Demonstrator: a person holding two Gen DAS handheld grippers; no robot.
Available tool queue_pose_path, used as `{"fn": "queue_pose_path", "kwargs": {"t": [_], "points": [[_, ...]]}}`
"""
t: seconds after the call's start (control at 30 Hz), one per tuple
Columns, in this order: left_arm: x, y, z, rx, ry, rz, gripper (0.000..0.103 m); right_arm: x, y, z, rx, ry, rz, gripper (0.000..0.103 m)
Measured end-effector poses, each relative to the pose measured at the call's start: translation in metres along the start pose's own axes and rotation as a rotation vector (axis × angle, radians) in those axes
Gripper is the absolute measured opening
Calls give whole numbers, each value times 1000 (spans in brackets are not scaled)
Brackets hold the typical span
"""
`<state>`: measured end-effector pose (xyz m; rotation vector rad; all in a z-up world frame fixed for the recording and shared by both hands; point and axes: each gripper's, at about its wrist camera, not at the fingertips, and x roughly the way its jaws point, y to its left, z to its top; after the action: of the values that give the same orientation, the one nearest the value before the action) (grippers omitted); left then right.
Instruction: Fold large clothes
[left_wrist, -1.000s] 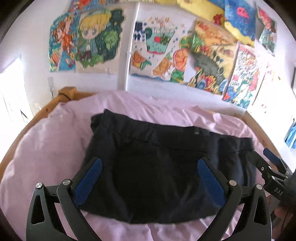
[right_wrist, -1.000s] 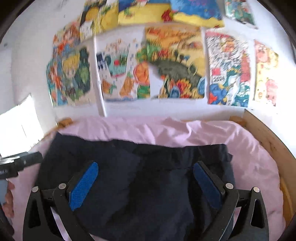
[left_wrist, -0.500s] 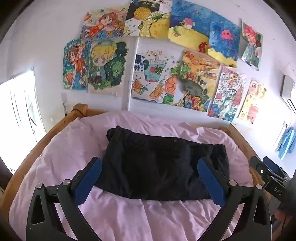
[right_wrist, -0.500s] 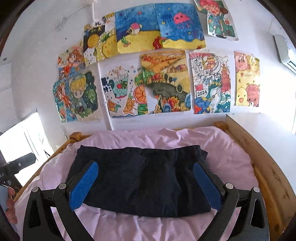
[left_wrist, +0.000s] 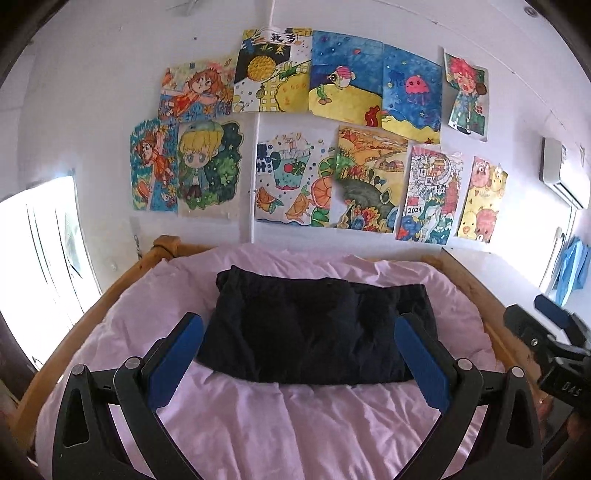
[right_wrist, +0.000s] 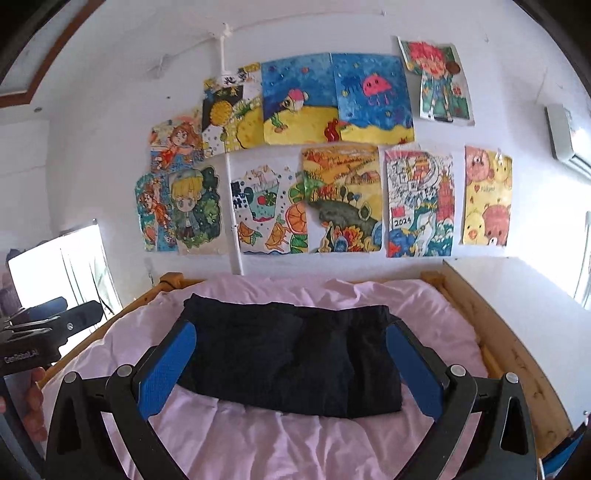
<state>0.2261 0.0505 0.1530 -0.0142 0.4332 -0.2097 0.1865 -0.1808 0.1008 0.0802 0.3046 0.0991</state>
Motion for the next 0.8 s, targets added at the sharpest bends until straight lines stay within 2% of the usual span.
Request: {"fn": "queue_pose_path", "kwargs": {"t": [0.27,0.5,0.63,0.8], "points": [[-37,-10,-32,12,13,5,102,-43,8,-25,-36,-5,8,103],[-62,-11,-60,48,1,58,102,-67,5,-48,-32,3,-1,103],[-67,-9,-79,70,-8,64,102,-70,1,-62,-15,23,-17,103],[-55,-11,-103,108,0,72,102,-63,-5,-88,16,47,-43,103]]}}
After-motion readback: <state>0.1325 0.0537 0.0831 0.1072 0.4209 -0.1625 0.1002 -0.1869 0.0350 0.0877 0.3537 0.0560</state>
